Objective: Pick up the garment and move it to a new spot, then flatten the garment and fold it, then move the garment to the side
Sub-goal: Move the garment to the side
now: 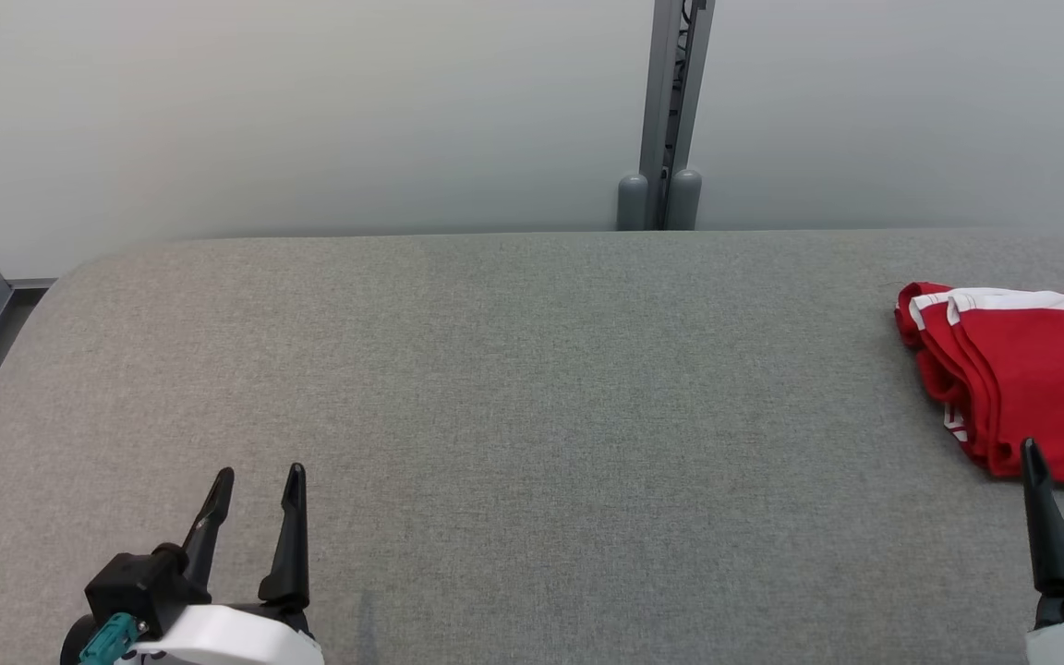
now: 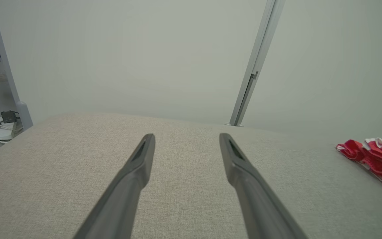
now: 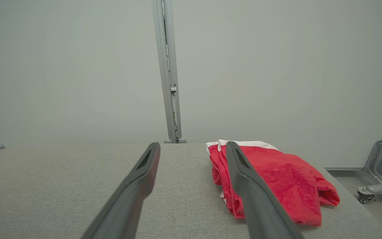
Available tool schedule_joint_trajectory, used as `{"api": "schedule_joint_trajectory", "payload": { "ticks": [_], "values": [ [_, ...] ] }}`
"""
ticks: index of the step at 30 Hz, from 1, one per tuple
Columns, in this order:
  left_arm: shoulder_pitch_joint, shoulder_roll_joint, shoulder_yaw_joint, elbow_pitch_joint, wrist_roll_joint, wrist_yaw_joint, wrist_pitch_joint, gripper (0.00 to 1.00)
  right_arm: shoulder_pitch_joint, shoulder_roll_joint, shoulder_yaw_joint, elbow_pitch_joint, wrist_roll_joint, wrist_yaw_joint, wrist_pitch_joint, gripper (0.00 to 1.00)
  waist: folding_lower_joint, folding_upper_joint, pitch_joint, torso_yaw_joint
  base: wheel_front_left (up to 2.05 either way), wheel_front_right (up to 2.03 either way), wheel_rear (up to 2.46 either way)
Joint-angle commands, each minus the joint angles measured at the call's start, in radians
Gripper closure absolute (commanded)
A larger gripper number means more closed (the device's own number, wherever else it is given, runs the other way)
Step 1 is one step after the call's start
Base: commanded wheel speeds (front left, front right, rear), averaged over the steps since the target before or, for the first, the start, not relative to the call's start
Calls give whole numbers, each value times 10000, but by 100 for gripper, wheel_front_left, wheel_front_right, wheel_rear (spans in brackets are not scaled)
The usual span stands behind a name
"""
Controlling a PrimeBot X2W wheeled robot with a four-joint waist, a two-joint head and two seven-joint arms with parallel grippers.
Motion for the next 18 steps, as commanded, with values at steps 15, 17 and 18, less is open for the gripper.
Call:
{"api": "schedule_joint_trajectory", "payload": {
  "ticks": [15,17,18],
  "values": [
    [33,-366,42,545,248,-444,-215,0,565,920,-3,-660,-437,2,-174,0,0,-1,-102,126,0,0,0],
    [-6,-401,37,491,300,-453,-221,0,539,905,44,-660,-438,2,-129,0,0,-1,-118,117,0,0,0],
    [-10,-403,37,466,315,-440,-221,0,517,910,45,-667,-437,2,-117,0,0,-1,-121,115,0,0,0]
  ]
}}
